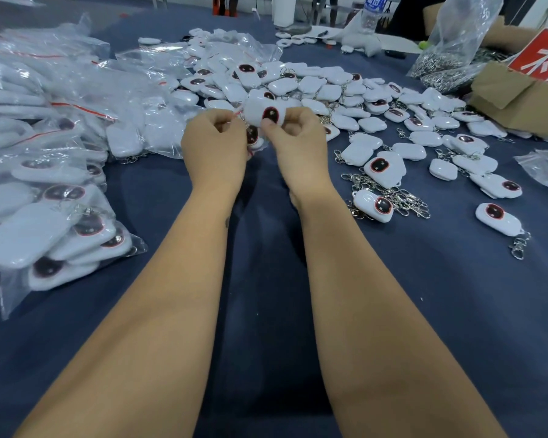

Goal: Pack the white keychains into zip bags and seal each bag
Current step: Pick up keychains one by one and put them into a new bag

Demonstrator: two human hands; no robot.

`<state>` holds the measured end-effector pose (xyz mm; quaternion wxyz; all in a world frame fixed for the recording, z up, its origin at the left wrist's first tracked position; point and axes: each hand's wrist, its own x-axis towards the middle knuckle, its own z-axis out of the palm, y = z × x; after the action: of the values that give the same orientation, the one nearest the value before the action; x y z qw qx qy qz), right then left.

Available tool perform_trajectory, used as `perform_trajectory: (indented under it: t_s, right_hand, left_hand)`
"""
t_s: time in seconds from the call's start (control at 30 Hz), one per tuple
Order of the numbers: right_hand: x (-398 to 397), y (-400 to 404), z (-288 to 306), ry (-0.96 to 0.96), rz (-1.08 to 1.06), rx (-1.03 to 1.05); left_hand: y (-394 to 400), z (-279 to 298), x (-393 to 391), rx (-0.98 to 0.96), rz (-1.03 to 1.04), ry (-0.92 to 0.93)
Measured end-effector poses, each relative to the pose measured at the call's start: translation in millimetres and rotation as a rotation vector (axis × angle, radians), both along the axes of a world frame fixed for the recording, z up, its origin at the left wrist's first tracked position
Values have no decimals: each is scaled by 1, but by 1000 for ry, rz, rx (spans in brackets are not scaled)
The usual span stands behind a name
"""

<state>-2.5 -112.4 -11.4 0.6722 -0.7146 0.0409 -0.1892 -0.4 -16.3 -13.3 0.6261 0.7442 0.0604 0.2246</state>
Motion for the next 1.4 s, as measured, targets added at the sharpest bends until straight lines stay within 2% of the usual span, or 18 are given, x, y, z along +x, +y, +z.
perform_trajectory:
  t_s: [0.1, 0.2, 0.27, 0.37, 0.43, 0.5, 0.53, 0.63, 0.73, 0.8, 0.83, 0.9, 1.0, 1.07, 1.2, 1.33, 1.4]
  right_hand:
    - [1, 4, -7, 3, -104, -474]
    - [2, 5, -8, -21, -101, -716]
    - [1, 8, -11, 21, -55, -852]
    - [2, 11, -9, 10, -25, -800]
    - [5, 8, -1, -24, -90, -623]
    - [10, 0, 8, -21, -243, -427]
    - [14, -5, 11, 9, -312, -416]
    - [38, -20, 14, 145, -403, -532]
    - [65, -31, 18, 230, -364, -529]
    - [82, -32, 20, 247, -340, -513]
    - [90, -30, 22, 253, -316, -516]
    - [105, -23, 23, 281, -230, -611]
    - [117, -14, 9, 366, -9, -1044]
    - [114, -13, -3, 366, -6, -1194]
    - [96, -14, -10, 296, -47, -1185]
    - [72, -16, -14, 238, -102, -1102]
    - [60, -17, -14, 151, -201, -1085]
  left_hand:
    - [1, 5, -2, -30, 55, -127]
    - [-4, 2, -6, 124, 31, -221]
    - [-7, -1, -5, 229, 6, -211]
    - [-6, -2, -2, 198, -29, -99]
    - [-6, -4, -1, 185, -8, -42]
    - [-6, -3, -2, 215, 50, -40]
    - [-6, -2, -1, 166, 91, -69]
    - [-4, 3, 3, -161, 241, -210]
    - [1, 9, 8, -469, 422, -306]
    - [3, 12, 11, -554, 474, -366]
    - [4, 13, 13, -509, 458, -401]
    - [2, 10, 15, -255, 347, -392]
    - [-4, 2, 16, 162, 125, -152]
    - [-5, -2, 17, 316, 82, -24]
    - [-1, 0, 18, 342, 155, -10]
    - [12, 1, 16, 160, 251, -72]
    - [15, 1, 11, 156, 238, -106]
